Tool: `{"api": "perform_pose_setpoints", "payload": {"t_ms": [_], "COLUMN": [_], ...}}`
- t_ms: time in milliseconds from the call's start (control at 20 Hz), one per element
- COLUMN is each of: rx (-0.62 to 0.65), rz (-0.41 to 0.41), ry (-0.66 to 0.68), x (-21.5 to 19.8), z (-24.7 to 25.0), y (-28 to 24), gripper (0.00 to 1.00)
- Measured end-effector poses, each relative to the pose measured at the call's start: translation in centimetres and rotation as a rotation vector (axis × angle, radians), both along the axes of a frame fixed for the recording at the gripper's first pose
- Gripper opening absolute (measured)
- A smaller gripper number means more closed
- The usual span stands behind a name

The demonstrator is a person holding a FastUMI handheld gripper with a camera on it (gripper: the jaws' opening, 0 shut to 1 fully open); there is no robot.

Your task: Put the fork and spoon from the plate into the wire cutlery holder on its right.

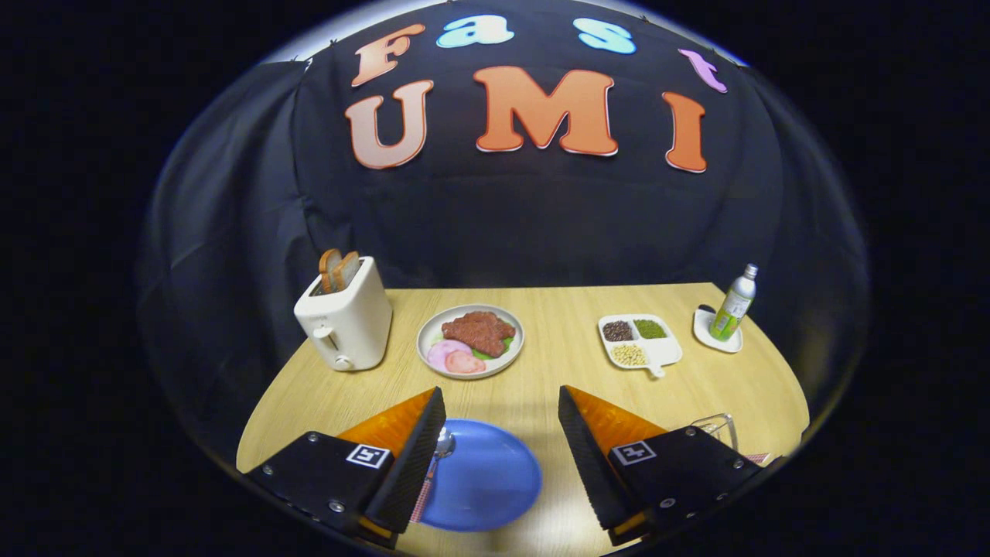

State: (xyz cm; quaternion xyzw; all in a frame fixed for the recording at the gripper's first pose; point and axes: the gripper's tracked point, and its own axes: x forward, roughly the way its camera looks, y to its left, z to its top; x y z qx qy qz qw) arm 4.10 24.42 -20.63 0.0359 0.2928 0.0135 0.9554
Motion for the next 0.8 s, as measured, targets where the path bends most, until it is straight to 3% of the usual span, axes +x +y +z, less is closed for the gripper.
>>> {"api": "perform_pose_setpoints", "payload": {"t_ms": [150, 400, 800], "rx": [0.004, -0.002, 0.004], "rz": [0.072, 0.125, 0.137], "ry": [0.112, 0.262, 0.441], "x": [-1.5, -3.4, -6.2], "z": [-3.7, -9.1, -14.5], "y": [3.2, 6.2, 8.1], "gripper": [0.89, 0.83, 0.47]}}
